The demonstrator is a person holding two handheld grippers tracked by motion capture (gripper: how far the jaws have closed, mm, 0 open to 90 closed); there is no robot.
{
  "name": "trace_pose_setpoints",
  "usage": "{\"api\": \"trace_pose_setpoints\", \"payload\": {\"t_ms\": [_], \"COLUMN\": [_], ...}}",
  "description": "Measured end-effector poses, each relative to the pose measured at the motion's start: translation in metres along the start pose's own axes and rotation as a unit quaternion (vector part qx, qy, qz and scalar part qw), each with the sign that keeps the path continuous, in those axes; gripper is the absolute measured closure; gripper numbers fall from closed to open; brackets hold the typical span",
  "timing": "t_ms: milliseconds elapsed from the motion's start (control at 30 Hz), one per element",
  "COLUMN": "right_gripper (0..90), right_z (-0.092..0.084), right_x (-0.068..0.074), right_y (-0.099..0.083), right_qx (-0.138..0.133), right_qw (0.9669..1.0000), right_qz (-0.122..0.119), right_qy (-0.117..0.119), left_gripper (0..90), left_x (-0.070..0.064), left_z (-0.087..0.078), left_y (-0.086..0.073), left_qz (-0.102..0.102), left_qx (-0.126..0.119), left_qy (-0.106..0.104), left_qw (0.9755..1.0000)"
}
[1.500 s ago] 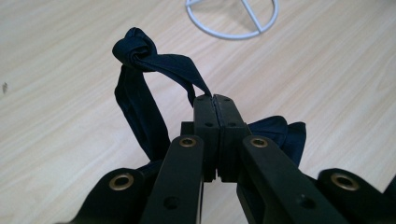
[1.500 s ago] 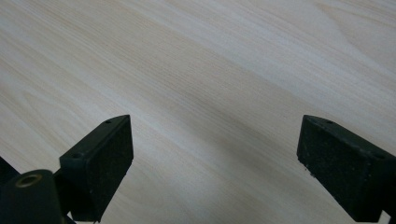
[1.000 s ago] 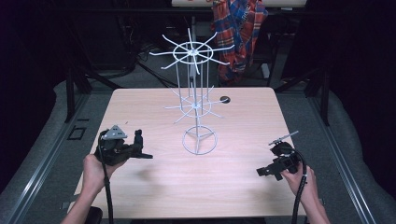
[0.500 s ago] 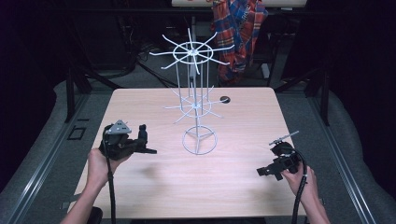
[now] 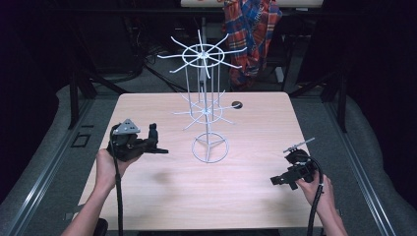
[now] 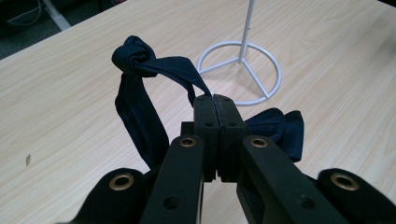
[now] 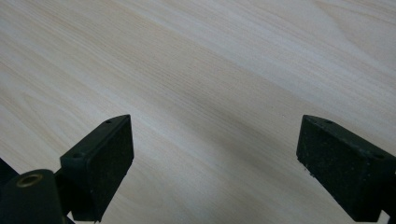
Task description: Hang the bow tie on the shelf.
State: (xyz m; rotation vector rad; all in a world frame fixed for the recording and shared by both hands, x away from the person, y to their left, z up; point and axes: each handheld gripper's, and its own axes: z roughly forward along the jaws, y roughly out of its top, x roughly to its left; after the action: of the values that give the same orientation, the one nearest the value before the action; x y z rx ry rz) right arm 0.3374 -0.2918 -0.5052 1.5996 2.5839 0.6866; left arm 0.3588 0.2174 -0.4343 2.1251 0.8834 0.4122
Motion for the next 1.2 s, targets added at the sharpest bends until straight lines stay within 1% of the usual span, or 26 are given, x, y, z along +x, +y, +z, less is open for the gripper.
{"api": "trace_pose_setpoints", "payload": {"t_ms": [67, 167, 233, 300, 500, 567, 600, 733, 800, 833, 867, 933, 1033, 1200], "right_gripper": [10.6, 10.5, 10.6, 10.5, 10.6, 10.5, 10.5, 10.6, 10.6, 10.6, 10.6, 10.6, 10.6, 10.6], "right_z": [0.001, 0.001, 0.000, 0.001, 0.001, 0.002, 0.001, 0.001, 0.000, 0.001, 0.000, 0.001, 0.001, 0.000], "right_x": [0.000, 0.000, 0.000, -0.001, 0.000, -0.001, -0.002, -0.002, -0.002, -0.002, -0.002, -0.001, -0.001, -0.002], "right_y": [0.001, 0.000, 0.000, 0.000, 0.000, 0.000, 0.000, 0.000, 0.000, 0.000, 0.000, 0.000, 0.000, 0.000], "right_qx": [0.002, 0.000, 0.000, 0.001, 0.003, 0.001, 0.006, 0.008, 0.010, 0.007, 0.011, 0.006, 0.007, 0.009], "right_qw": [1.0000, 1.0000, 1.0000, 1.0000, 1.0000, 1.0000, 1.0000, 1.0000, 1.0000, 1.0000, 0.9999, 1.0000, 1.0000, 1.0000], "right_qz": [-0.004, -0.002, 0.001, -0.001, -0.002, -0.001, -0.005, -0.003, -0.002, -0.001, -0.005, 0.000, 0.000, -0.004], "right_qy": [0.005, 0.005, 0.000, 0.005, 0.008, 0.007, 0.002, -0.001, -0.001, 0.000, 0.000, 0.000, 0.001, 0.001], "left_gripper": [89.3, 89.3, 89.3, 89.3, 89.3, 89.3, 89.3, 89.3, 89.3, 89.3, 89.3, 89.3, 89.3, 89.3], "left_x": [0.000, 0.000, 0.000, 0.001, 0.002, 0.003, 0.003, 0.004, 0.004, 0.004, 0.004, 0.005, 0.005, 0.006], "left_z": [0.000, 0.000, 0.000, 0.000, 0.003, 0.004, 0.005, 0.007, 0.008, 0.008, 0.008, 0.007, 0.008, 0.007], "left_y": [0.003, 0.005, 0.007, 0.009, 0.016, 0.017, 0.019, 0.024, 0.024, 0.025, 0.026, 0.028, 0.030, 0.034], "left_qz": [0.001, 0.001, 0.002, 0.004, 0.008, 0.009, 0.008, 0.013, 0.012, 0.013, 0.014, 0.016, 0.016, 0.015], "left_qx": [-0.006, -0.008, -0.011, -0.013, -0.022, -0.022, -0.023, -0.024, -0.028, -0.027, -0.030, -0.030, -0.031, -0.039], "left_qy": [0.000, 0.001, 0.003, 0.004, 0.001, 0.001, -0.001, -0.001, -0.001, -0.003, -0.002, -0.004, -0.001, -0.004], "left_qw": [1.0000, 1.0000, 0.9999, 0.9999, 0.9997, 0.9997, 0.9997, 0.9996, 0.9995, 0.9996, 0.9995, 0.9994, 0.9994, 0.9991]}}
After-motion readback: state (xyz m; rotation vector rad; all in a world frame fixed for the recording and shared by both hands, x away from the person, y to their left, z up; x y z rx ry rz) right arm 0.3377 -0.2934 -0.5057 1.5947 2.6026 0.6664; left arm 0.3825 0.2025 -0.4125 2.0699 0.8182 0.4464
